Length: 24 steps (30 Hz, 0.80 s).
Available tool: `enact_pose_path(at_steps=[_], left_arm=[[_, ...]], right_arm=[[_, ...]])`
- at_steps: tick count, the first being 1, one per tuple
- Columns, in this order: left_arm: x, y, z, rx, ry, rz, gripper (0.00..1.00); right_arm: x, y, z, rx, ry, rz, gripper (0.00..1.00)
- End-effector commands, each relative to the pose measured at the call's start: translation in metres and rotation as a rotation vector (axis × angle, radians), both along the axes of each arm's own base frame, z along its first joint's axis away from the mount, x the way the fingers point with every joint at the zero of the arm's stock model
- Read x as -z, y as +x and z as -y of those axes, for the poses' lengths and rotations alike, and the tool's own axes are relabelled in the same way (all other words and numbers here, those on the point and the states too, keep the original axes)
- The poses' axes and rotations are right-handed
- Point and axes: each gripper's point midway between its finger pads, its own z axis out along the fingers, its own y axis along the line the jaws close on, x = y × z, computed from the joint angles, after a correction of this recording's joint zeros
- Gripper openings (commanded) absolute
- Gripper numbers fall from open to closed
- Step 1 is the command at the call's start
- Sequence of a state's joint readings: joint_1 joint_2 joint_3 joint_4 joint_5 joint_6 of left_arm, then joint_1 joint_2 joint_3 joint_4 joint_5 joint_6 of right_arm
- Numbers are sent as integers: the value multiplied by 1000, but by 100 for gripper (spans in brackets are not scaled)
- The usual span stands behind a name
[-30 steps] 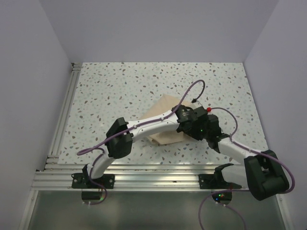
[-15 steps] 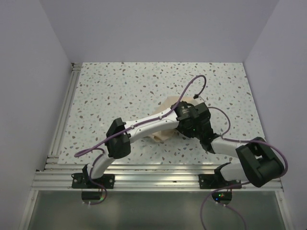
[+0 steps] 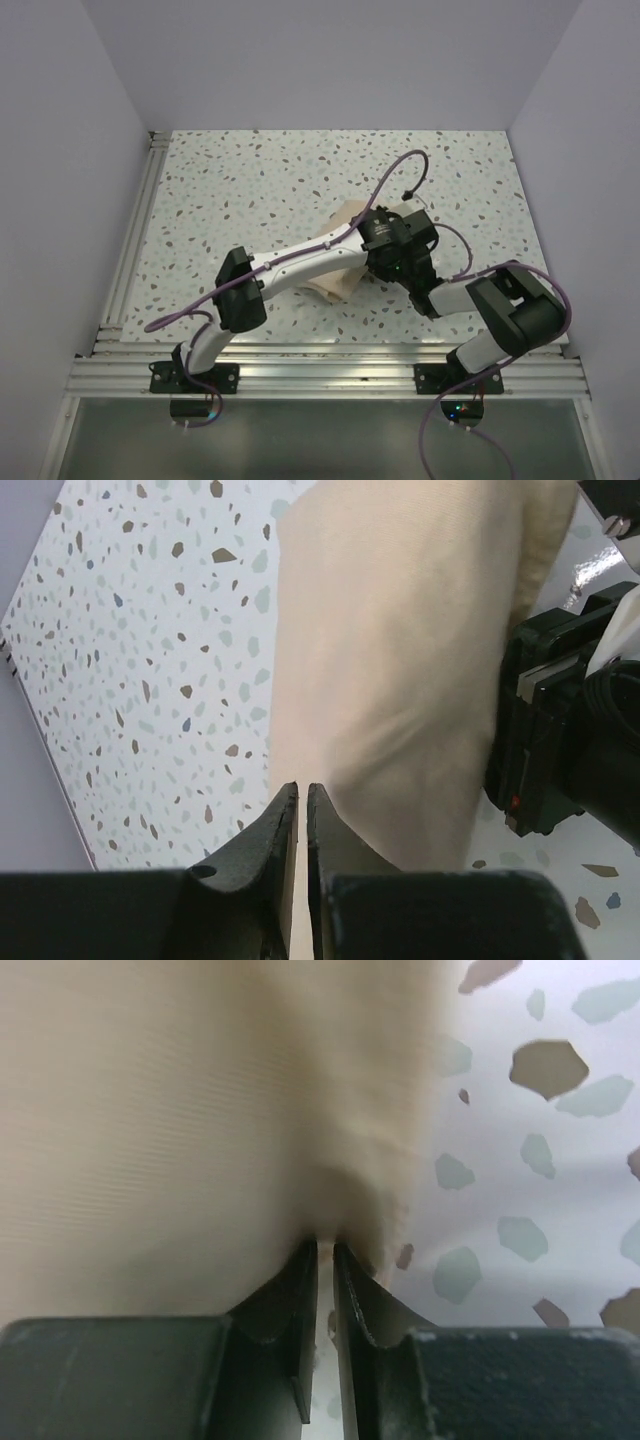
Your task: Prepare the surgical pack
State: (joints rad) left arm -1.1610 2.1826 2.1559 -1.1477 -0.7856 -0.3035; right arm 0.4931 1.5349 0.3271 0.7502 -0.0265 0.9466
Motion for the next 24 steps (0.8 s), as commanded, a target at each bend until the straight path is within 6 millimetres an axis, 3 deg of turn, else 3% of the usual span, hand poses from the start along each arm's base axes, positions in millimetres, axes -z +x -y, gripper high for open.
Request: enact_pose_path(at_steps=[1,6,16,18,24], left_arm=[[-61,2,-13,-25,-91,115,0],[-58,-1,-13,-19,-107,103,0],[-27,-7,-4,28,-126,39,0],[-21,-6,-2,31,-115,27,9],[-1,-6,9,36,-146,-22,22]], right_arm=[[-35,25,-5,59,54,142,14],[-40,31,-6,80,86,168,4],[-27,28,-10,62,87,134,2],[-19,24,-4,81,69,112,3],[-15,11,29,171,-66,66,11]])
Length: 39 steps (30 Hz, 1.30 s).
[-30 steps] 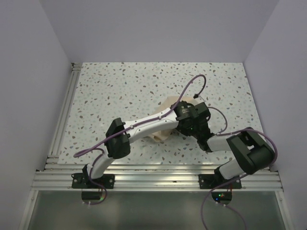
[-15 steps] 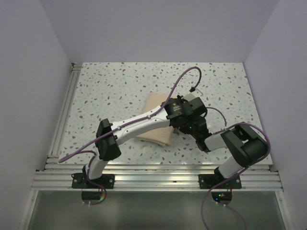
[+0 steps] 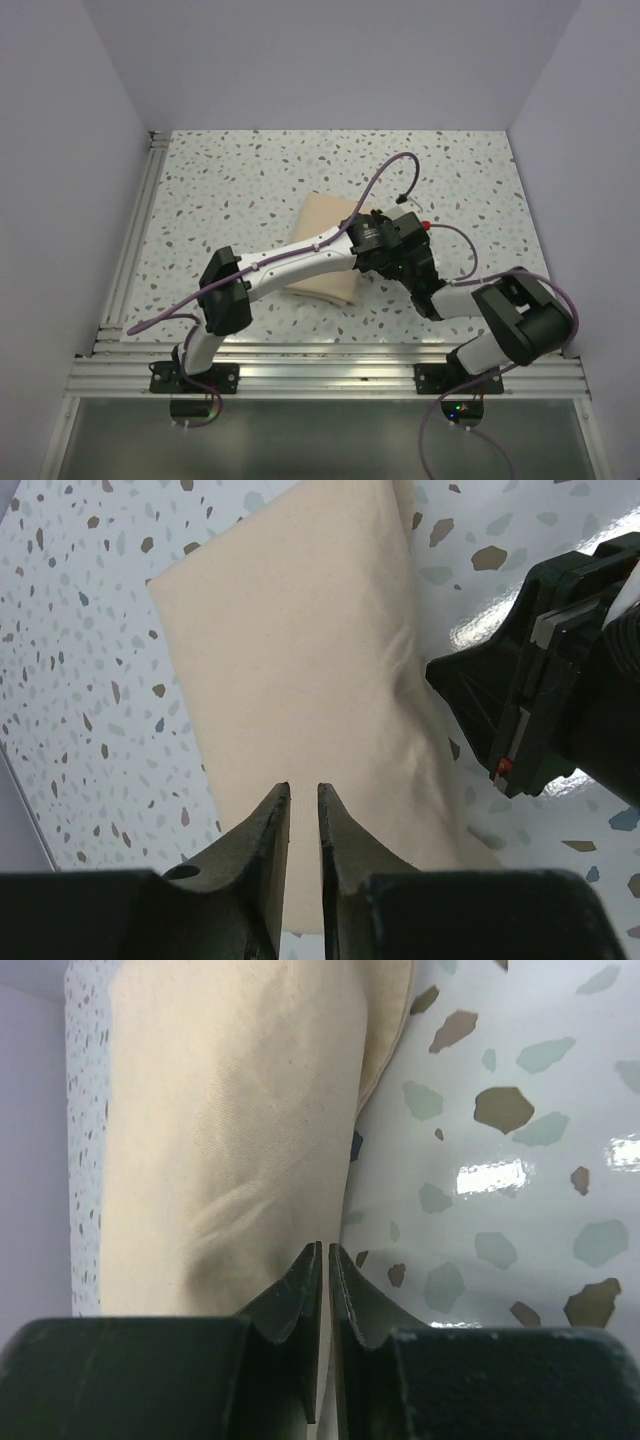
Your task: Prepare the surgical pack
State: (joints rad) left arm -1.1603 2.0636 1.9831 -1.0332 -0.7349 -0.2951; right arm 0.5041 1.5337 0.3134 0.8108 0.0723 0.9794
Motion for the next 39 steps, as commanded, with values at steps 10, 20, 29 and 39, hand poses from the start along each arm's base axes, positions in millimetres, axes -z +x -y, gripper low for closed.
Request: enact_pose_path(at_steps=[10,20,29,39], left_arm=[[4,26,-2,-75,-177,-33,32],[12,91,-104,-272,-355,-62,38],[49,150,-146,-366,-394,-94,43],[110,181,-150,-393,-423,-217,41]], right_arm=[[-24,-15,65,108,-228,-26,18],[-23,5,66,-28,-178,-81,9],[-25,41,33,-124,-51,-72,7],[-1,83,27,-102,139,-103,0]])
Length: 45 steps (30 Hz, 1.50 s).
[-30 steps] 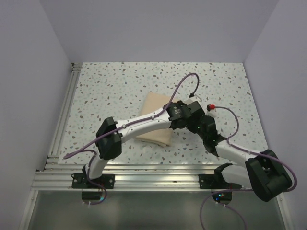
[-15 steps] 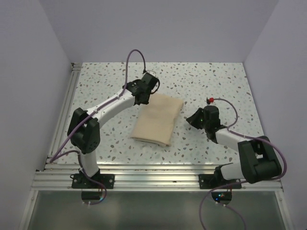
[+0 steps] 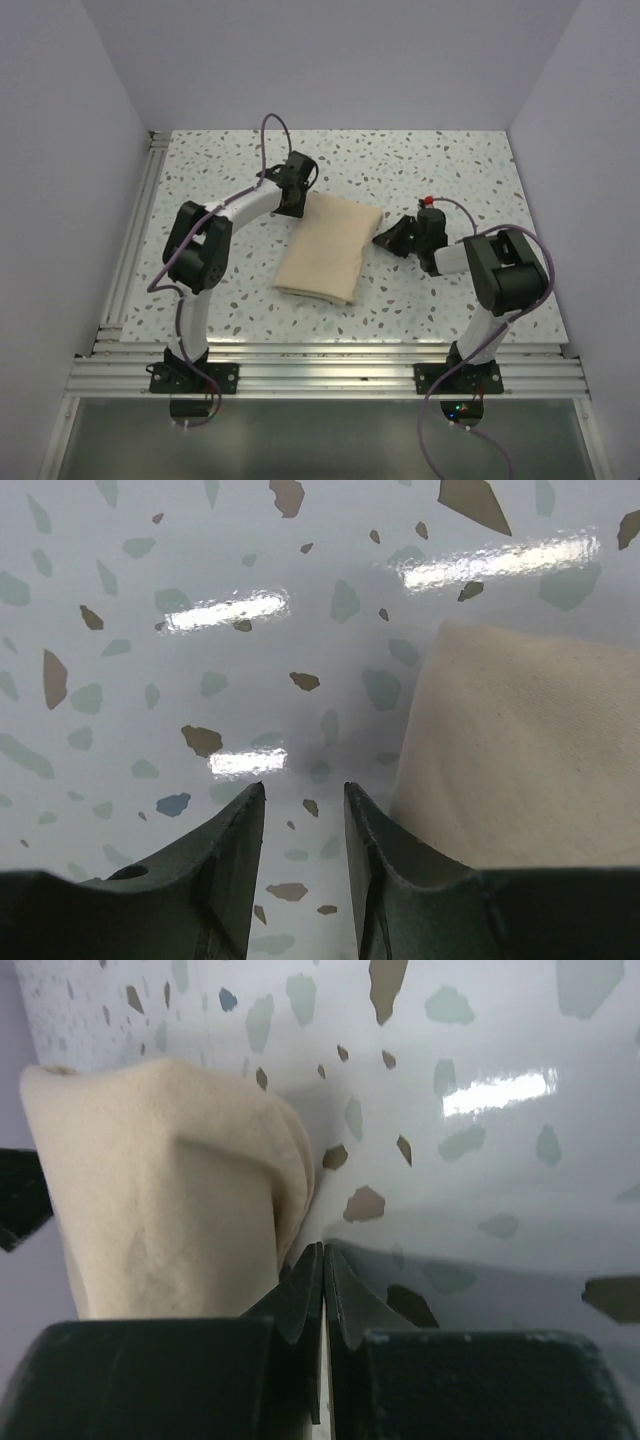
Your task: Prepare the surgical pack
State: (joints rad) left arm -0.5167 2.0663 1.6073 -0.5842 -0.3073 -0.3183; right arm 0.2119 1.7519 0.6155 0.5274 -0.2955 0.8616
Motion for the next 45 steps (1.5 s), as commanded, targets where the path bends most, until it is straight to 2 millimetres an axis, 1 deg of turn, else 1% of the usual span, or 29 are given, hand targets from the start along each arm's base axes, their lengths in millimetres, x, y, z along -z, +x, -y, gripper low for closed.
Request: enact_pose_path(at_steps=[1,3,4,6,9,11,15,18,20,23,25,26,27,28,29,31,32,34,35,36,37,38,39,40,41,42,43,44,45], left_arm=[[-5,27,22,50,-109,47,41],[1,29,27,71,-132,40,40],[5,31,32,92,-151,38,40],[7,33,36,104,-165,41,40],[15,36,44,128,-189,30,38],[16,37,48,143,-203,31,38],[21,40,56,169,-225,33,37],[26,41,62,194,-236,29,35],[27,42,65,208,-235,36,34],[28,46,66,219,-210,51,34],[28,49,68,228,-210,60,34],[28,50,71,239,-221,61,34],[30,50,74,248,-225,62,34],[28,51,77,258,-228,67,34],[29,50,83,272,-225,69,34],[28,48,94,299,-222,74,34],[28,47,97,306,-219,78,34],[26,44,106,324,-210,87,34],[25,45,106,322,-203,92,34],[25,44,104,312,-196,89,34],[23,47,99,276,-193,94,35],[22,47,93,256,-194,88,35],[19,44,87,240,-198,82,36],[17,44,78,213,-203,81,36],[12,44,72,198,-203,91,39],[6,39,63,183,-201,99,40],[3,40,53,157,-191,106,41],[0,39,47,146,-188,109,42],[-3,33,41,135,-184,103,42]], right_arm=[[-15,26,-6,2,144,73,0],[-20,35,-6,4,191,98,0],[-14,38,-4,9,203,105,0],[-14,40,-6,5,231,108,0],[-4,43,-5,16,230,84,0],[3,44,-5,21,234,68,0],[5,54,-7,37,262,61,0],[4,61,-10,37,281,64,0],[-3,66,-13,24,301,92,0],[-6,67,-14,9,301,104,0],[-8,63,-17,-15,297,112,0],[-7,58,-19,-25,296,110,0],[-8,55,-21,-39,298,114,0],[-12,51,-24,-48,294,117,0],[-8,43,-23,-48,282,107,0],[-7,35,-22,-42,267,103,0],[-8,27,-20,-40,254,99,0],[-7,19,-14,-13,234,98,0],[-7,11,-11,-2,224,93,0],[-8,9,-7,8,210,94,0],[1,4,0,42,173,50,0],[5,-1,3,40,136,44,0],[-4,1,6,45,119,60,0],[6,-9,11,57,85,3,1],[5,-9,17,69,48,6,3],[-2,-8,21,80,27,19,4],[4,-18,27,93,-7,-33,7],[7,-20,35,115,-56,-39,8],[-4,-20,39,124,-77,-19,8]])
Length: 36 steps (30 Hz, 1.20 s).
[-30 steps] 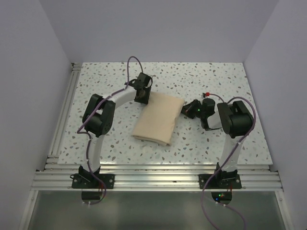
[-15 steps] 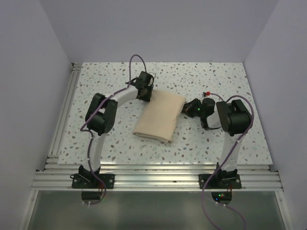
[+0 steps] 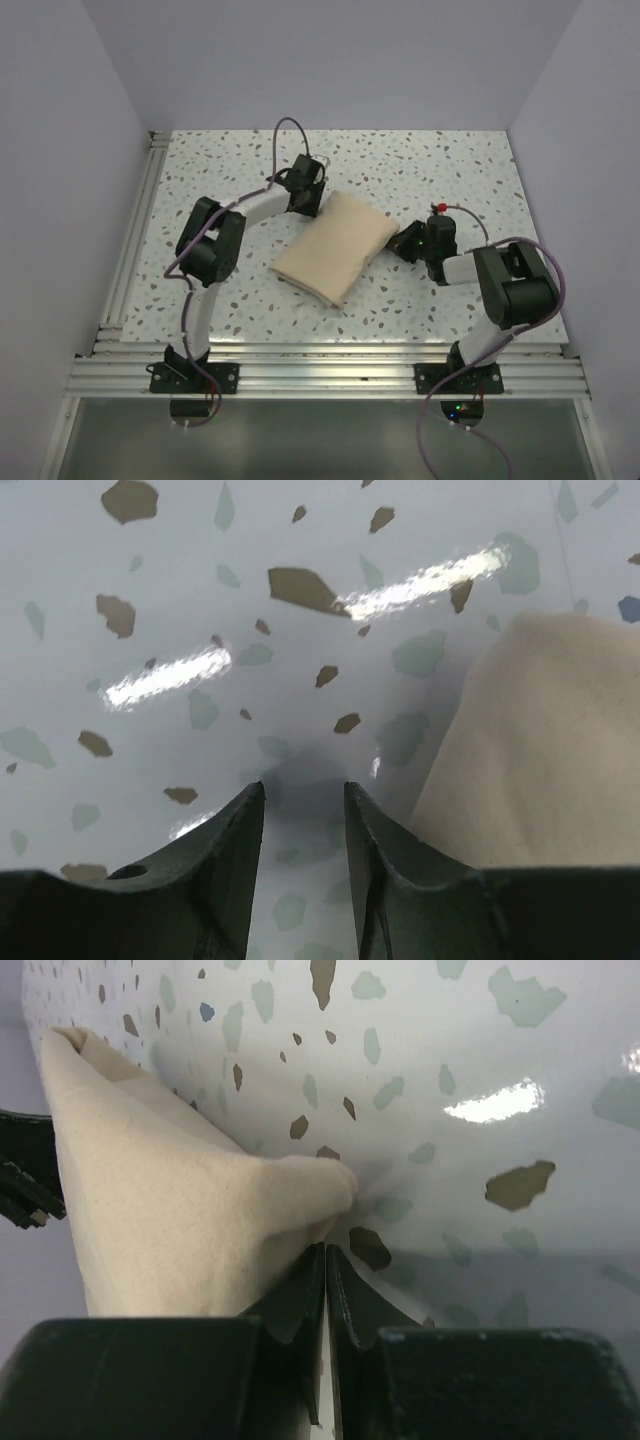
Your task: Prepare the surgical pack
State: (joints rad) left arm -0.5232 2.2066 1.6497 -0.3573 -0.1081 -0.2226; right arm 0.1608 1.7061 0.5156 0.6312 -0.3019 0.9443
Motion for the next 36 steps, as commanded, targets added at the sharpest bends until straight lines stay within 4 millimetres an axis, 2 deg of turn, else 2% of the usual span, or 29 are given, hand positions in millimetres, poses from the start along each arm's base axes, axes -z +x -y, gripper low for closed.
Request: enact_pose_path(at_steps=[1,6,7,11,13,14,15,16,17,18,20,21,23,27,28,29,32,35,36], left_arm=[[-40,1,-24,-83,-29,58,42],[-42,-17,-43,-136,4,36,44],[-41,-19,-49,-164,16,33,45],[-45,-38,-65,-211,32,25,46],[-47,-46,-66,-212,16,24,47],[-51,-49,-66,-211,4,29,47],[-46,-56,-69,-209,10,13,47],[-44,-60,-68,-203,-3,2,46],[-50,-61,-66,-196,-21,17,46],[-43,-69,-68,-195,-23,-1,46],[-46,-74,-66,-188,-52,8,46],[-39,-82,-68,-187,-52,-12,46],[-36,-91,-67,-173,-69,-20,45],[-32,-100,-68,-170,-60,-17,45],[-31,-101,-68,-168,-60,-16,44],[-30,-103,-68,-167,-60,-17,44],[-29,-108,-66,-153,-58,-21,43],[-29,-112,-64,-144,-51,-16,42],[-29,-114,-61,-136,-50,-16,41]], right_arm=[[9,-24,27,43,-179,-92,8],[1,-47,46,70,-277,-112,9],[-4,-54,47,61,-282,-110,8],[-3,-84,44,5,-277,-123,0],[-2,-100,37,-26,-303,-126,0],[-8,-106,34,-30,-308,-102,0],[-11,-113,19,-75,-315,-75,0],[-5,-124,19,-72,-333,-102,0],[-13,-128,12,-82,-315,-70,0],[-14,-134,4,-106,-302,-62,0],[-12,-143,-3,-116,-260,-65,0],[-14,-146,-7,-128,-246,-52,0],[-14,-148,-10,-128,-242,-45,0],[-15,-156,-25,-175,-283,-34,0],[-9,-158,-25,-181,-310,-56,0],[-15,-155,-31,-186,-317,-46,0],[-12,-155,-44,-223,-384,-61,0],[-7,-156,-65,-274,-443,-68,0],[-6,-162,-75,-310,-461,-64,0]])
